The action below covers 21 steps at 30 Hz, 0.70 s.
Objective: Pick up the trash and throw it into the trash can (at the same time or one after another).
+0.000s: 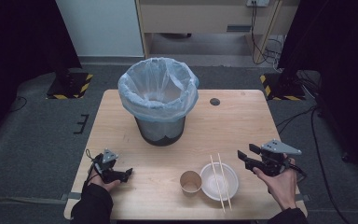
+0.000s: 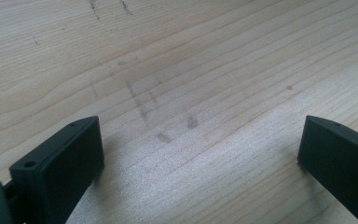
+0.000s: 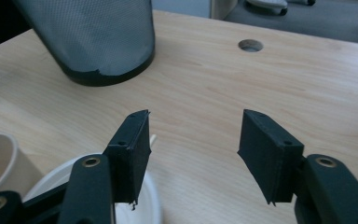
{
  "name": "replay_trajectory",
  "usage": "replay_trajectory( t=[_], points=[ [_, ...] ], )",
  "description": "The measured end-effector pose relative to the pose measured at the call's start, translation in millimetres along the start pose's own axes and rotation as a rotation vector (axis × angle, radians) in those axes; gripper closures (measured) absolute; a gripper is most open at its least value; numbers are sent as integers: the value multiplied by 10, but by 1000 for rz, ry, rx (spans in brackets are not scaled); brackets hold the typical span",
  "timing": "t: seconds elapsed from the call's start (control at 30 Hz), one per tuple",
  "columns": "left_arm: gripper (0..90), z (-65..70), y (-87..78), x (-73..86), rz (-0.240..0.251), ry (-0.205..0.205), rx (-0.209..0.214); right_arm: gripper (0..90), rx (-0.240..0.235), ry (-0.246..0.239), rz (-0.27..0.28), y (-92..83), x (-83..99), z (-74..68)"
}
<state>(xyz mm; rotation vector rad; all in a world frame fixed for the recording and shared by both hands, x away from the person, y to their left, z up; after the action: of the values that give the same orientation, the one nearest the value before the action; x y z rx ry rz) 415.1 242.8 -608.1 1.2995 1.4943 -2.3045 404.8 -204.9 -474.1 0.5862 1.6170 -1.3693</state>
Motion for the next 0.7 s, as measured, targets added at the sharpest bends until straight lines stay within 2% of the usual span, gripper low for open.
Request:
replay_trajectory(
  t=[0.07, 0.23, 0.5, 0.57, 0.63, 0.7],
  points=[
    [0, 0, 0, 0, 0, 0, 0, 446, -1, -2, -1, 2, 7, -25],
    [0, 0, 1, -1, 0, -2, -2, 456, -27, -47, -40, 58, 164, -235],
    [0, 0, 1, -1, 0, -2, -3, 465, -62, -65, -88, 158, 358, -437],
    [0, 0, 1, -1, 0, -2, -3, 481, -84, -59, -107, 187, 408, -525],
    [0, 0, 1, -1, 0, -2, -3, 488, -90, -61, -118, 200, 432, -554],
    [0, 0, 1, -1, 0, -3, -3, 515, -96, -87, -155, 242, 525, -614]
  ],
)
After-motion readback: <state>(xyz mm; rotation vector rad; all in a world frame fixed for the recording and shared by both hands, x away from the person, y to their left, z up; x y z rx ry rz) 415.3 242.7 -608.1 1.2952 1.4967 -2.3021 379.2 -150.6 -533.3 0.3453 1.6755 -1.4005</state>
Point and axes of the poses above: each handheld gripper's, and its own axes: y roughly forward along the jaws, x roughly out of its underside, z roughly to its right, the point moved 10 cm from there along y, roughly forward along the jaws, and after that the axes turned 12 degrees about x, right-handed, at the moved point
